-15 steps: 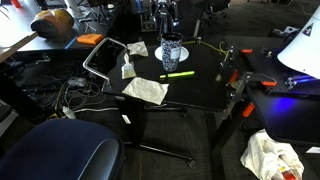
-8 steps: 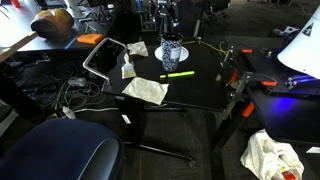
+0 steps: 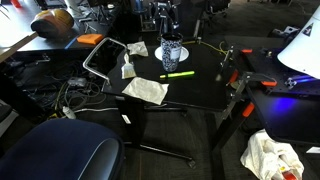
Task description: Move the cup slightly to the right
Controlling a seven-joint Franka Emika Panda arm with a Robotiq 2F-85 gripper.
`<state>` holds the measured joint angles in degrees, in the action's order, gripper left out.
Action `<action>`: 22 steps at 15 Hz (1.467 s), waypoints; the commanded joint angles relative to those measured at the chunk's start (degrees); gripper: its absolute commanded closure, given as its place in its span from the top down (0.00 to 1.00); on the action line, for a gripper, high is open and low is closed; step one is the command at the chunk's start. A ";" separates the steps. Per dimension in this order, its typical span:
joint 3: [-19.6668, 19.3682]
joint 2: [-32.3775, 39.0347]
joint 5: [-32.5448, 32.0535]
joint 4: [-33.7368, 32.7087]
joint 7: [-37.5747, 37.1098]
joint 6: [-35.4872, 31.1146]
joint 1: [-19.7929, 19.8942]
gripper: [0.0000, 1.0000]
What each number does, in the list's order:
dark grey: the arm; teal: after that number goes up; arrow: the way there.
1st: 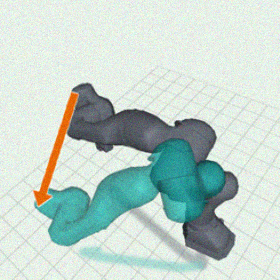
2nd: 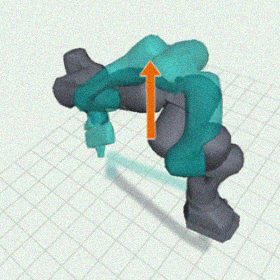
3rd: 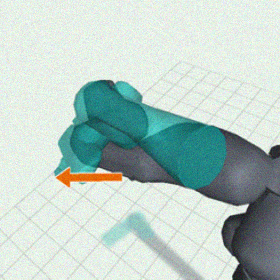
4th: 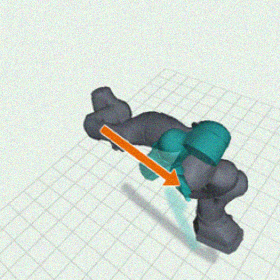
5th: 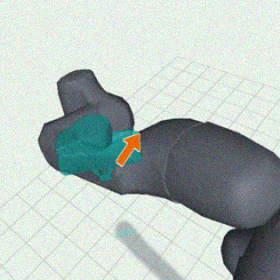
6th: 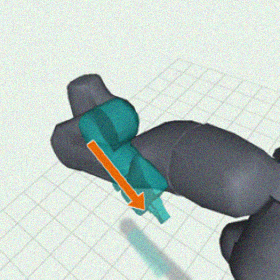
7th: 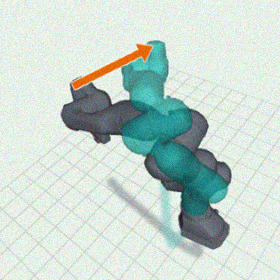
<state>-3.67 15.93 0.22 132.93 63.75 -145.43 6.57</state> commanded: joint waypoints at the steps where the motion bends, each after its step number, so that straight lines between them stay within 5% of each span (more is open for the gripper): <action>1: 0.92 1.10 -0.99 -0.46 -1.62 -1.13 1.00 1.00; 11: 1.88 4.04 -0.18 -1.48 -1.17 -0.66 1.68 1.00; 12: 2.09 4.31 0.10 -1.62 -1.10 -0.57 1.80 0.75; 22: 3.31 5.44 0.10 -2.71 -1.17 -0.37 2.25 0.05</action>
<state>-1.57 20.81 0.30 131.14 63.75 -145.45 7.72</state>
